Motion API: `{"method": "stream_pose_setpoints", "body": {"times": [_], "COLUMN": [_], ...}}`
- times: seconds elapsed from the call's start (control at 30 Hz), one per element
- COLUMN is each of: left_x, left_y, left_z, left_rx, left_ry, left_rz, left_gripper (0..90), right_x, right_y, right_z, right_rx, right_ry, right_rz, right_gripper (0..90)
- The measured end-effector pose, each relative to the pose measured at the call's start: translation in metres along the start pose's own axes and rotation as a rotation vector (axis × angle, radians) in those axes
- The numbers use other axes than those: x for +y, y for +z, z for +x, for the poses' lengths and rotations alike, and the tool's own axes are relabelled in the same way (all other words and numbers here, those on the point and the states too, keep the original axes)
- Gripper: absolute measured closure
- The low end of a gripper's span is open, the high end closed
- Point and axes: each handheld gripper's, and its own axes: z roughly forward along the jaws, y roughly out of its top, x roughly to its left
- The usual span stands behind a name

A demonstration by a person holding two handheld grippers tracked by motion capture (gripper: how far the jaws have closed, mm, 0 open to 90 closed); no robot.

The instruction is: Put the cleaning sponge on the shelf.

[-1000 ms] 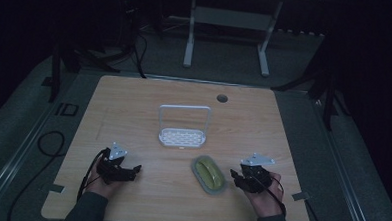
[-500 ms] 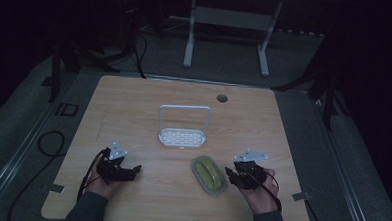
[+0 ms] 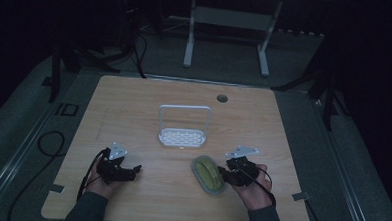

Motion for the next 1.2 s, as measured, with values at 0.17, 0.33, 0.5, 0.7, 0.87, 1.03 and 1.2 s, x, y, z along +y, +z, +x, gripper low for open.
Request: {"method": "stream_pose_setpoints", "body": {"times": [0.17, 0.33, 0.5, 0.7, 0.87, 1.03, 1.2], "left_x": [0.000, 0.000, 0.000, 0.000, 0.000, 0.000, 0.000], "left_y": [0.000, 0.000, 0.000, 0.000, 0.000, 0.000, 0.000], "left_z": [0.000, 0.000, 0.000, 0.000, 0.000, 0.000, 0.000], "left_rx": [0.000, 0.000, 0.000, 0.000, 0.000, 0.000, 0.000], "left_ry": [0.000, 0.000, 0.000, 0.000, 0.000, 0.000, -0.001], "left_rz": [0.000, 0.000, 0.000, 0.000, 0.000, 0.000, 0.000], "left_gripper": [13.8, 13.7, 13.8, 13.7, 13.7, 13.8, 13.7], "right_x": [0.005, 0.011, 0.017, 0.022, 0.026, 0.031, 0.035], "right_y": [0.002, 0.005, 0.008, 0.011, 0.013, 0.015, 0.018], "right_z": [0.004, 0.007, 0.009, 0.010, 0.013, 0.014, 0.018], "right_rx": [0.015, 0.031, 0.047, 0.059, 0.057, 0.054, 0.057], "right_ry": [-0.014, -0.025, -0.028, -0.029, -0.050, -0.057, -0.067], "right_rz": [0.010, 0.021, 0.044, 0.075, 0.096, 0.116, 0.140], "right_gripper": [60.3, 60.3, 59.5, 59.2, 59.8, 59.8, 60.2]}}
